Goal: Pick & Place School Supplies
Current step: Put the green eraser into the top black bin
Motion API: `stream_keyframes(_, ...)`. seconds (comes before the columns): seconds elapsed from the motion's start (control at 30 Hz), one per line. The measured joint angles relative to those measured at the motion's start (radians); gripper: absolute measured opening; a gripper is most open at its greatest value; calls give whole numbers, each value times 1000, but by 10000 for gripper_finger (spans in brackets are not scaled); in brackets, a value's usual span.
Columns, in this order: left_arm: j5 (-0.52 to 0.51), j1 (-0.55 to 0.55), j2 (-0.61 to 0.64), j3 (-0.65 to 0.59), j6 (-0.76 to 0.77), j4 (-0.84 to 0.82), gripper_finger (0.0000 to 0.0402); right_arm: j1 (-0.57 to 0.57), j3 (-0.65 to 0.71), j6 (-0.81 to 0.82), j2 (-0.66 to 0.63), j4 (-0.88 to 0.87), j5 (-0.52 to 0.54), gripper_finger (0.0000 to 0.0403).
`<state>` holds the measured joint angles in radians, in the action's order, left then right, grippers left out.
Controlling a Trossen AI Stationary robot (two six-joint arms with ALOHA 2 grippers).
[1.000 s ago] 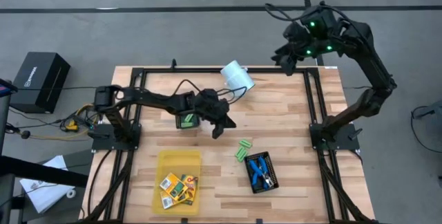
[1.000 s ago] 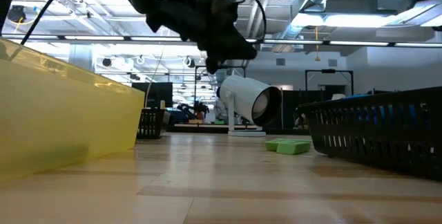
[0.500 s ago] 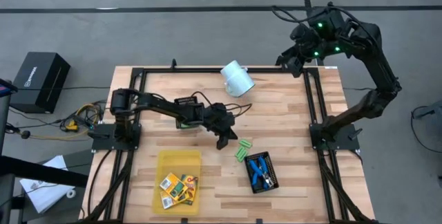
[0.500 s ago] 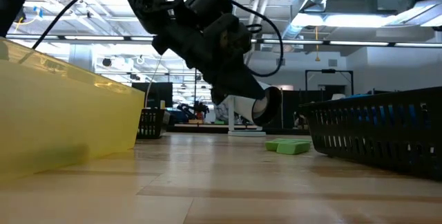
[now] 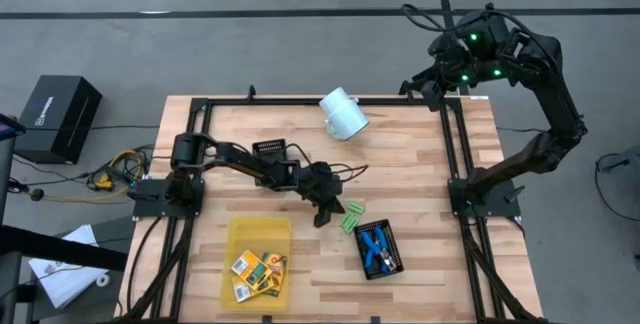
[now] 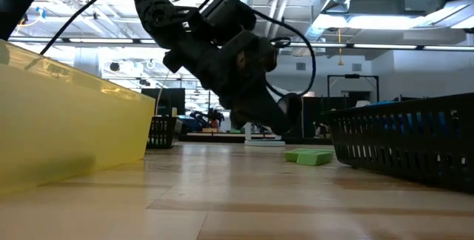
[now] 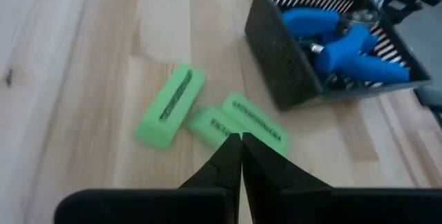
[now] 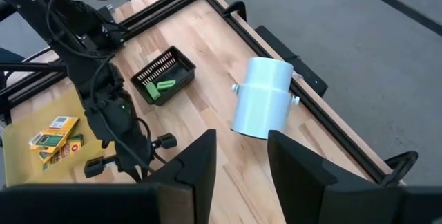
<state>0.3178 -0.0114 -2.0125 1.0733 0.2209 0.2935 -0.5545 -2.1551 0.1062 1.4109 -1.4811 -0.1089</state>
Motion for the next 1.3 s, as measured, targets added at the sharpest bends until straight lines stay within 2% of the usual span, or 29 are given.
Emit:
stream_keyframes(0.53, 0, 10, -28, 1, 20, 28, 7, 0, 0, 18, 0, 0, 2, 122)
stream_keyframes(0.87, 11, 24, -97, 39, 30, 60, 7, 0, 0, 18, 0, 0, 2, 122)
stream_keyframes(1.3, 2, 24, -98, 61, 23, 63, 7, 0, 0, 18, 0, 0, 2, 122)
